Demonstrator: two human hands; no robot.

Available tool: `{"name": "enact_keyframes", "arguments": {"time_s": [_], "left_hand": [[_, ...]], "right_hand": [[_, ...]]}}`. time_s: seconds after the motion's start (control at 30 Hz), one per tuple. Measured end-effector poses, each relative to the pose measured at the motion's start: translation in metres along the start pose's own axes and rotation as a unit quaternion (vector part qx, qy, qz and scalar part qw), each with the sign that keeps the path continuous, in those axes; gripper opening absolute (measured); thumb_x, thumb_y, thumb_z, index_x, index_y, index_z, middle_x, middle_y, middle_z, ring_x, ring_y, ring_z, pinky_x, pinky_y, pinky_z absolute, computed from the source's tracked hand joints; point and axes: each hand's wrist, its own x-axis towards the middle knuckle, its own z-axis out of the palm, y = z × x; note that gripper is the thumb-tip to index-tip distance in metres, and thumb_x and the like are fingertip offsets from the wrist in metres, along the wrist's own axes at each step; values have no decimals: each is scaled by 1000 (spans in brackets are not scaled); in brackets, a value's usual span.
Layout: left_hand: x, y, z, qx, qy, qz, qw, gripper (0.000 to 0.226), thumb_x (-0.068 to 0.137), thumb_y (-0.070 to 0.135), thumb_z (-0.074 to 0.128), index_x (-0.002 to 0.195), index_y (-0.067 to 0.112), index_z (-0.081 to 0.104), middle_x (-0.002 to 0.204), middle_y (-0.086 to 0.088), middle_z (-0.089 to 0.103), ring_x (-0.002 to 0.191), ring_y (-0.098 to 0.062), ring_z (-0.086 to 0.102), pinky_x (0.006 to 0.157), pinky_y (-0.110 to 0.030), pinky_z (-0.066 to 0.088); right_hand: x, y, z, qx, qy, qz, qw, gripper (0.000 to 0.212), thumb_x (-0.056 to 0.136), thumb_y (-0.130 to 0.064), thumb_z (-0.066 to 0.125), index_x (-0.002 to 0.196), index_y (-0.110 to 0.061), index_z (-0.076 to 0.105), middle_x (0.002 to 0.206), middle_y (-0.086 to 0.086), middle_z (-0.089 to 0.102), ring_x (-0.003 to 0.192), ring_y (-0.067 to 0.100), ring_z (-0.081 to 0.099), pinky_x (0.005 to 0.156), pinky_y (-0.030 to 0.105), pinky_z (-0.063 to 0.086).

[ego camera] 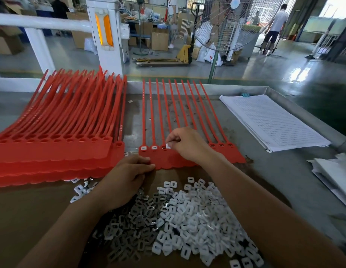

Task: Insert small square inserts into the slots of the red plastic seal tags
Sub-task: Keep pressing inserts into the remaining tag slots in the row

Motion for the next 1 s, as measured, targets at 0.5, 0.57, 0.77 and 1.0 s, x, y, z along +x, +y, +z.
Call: {"name": "enact_keyframes", "arguments": {"time_s": [0.5,0.57,0.77,1.0], "left_hand": [[1,-2,-1,5,5,9,1000,37,89,-1,45,120,14,59,130,3,45,118,-2,35,87,7,17],[1,-1,-1,4,4,13,1000,37,89,-2,45,120,13,59,129,2,46,115,0,35,86,8,18],[2,2,-2,-7,8,11,1000,33,90,-1,46,116,10,62,121,4,47,110,-3,41,82,7,21],[2,0,0,4,3,0,1000,38,90,1,45,121,17,59,130,6,45,121,-3,34,89,3,18]], "right_hand": [[19,-4,13,-45,-25,19,998,12,90,-15,55,92,-13,66,109,0,66,97,10,57,72,23,37],[19,-5,13,-54,-29,20,998,10,90,-15,55,92,-14,65,108,0,66,100,13,57,73,24,39],[19,-7,13,-63,-35,26,997,8,90,-16,54,84,-20,56,106,1,64,100,16,57,78,28,44],[26,-7,10,21,-57,98,993,6,84,-15,63,86,-20,66,111,0,65,104,14,55,75,24,38]]}}
